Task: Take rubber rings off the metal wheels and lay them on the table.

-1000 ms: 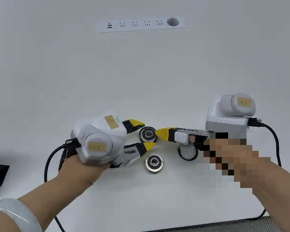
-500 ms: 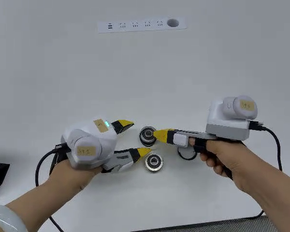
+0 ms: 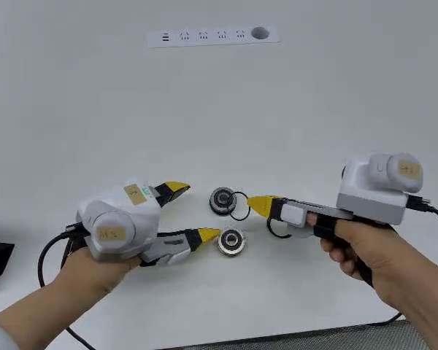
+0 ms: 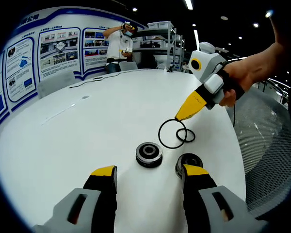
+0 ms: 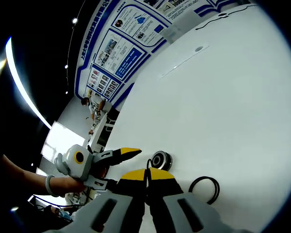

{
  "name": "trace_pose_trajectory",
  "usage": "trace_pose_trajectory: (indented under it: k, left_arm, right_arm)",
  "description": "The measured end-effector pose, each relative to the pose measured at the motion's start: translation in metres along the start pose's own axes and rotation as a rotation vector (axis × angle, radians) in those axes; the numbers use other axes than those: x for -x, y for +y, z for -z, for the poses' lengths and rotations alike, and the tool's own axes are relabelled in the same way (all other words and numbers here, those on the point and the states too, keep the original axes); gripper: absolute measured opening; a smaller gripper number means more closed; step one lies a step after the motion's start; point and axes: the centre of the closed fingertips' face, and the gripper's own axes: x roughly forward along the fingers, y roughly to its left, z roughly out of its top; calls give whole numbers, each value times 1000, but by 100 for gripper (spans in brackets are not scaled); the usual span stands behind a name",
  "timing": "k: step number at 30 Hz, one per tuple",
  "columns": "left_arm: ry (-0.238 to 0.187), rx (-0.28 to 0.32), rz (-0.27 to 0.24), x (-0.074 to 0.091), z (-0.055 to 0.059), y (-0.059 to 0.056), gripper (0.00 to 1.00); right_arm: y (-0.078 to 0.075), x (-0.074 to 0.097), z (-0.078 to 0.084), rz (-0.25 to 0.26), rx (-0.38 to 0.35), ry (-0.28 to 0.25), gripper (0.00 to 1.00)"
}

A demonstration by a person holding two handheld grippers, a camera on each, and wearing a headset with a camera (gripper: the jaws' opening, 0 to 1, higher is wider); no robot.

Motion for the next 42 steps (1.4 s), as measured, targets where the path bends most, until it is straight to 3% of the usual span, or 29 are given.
trace_pose_trajectory:
  k: [10, 14, 19, 23, 25, 32, 36, 42]
  left_arm:
    - [1, 4, 3, 1, 1, -2, 53]
    - [2, 6, 4, 1, 2, -2, 52]
    - [-2, 7, 7, 0, 0, -3, 52]
    - [0, 7, 3, 1, 0, -2, 51]
    - [2, 7, 2, 1, 1, -2, 51]
    - [6, 6, 1, 2, 2, -1, 50]
    - [7, 3, 3, 1, 1, -1, 50]
    - [-2, -1, 2, -2, -5, 0, 48]
  right_arm:
    - [-30, 34, 9, 85, -64, -41, 2]
    - [-40, 39, 10, 110, -98, -61, 2]
    - [-51, 38, 16, 153, -80, -31, 3]
    - [-56, 37, 19, 191, -31, -5, 5]
    - [-61, 38, 22, 219, 29, 32, 6]
    - [-66, 38, 18, 275, 189, 80, 12]
    - [-75, 39, 10, 318, 250, 70, 20]
    - [-72, 31, -1, 303, 248, 37, 23]
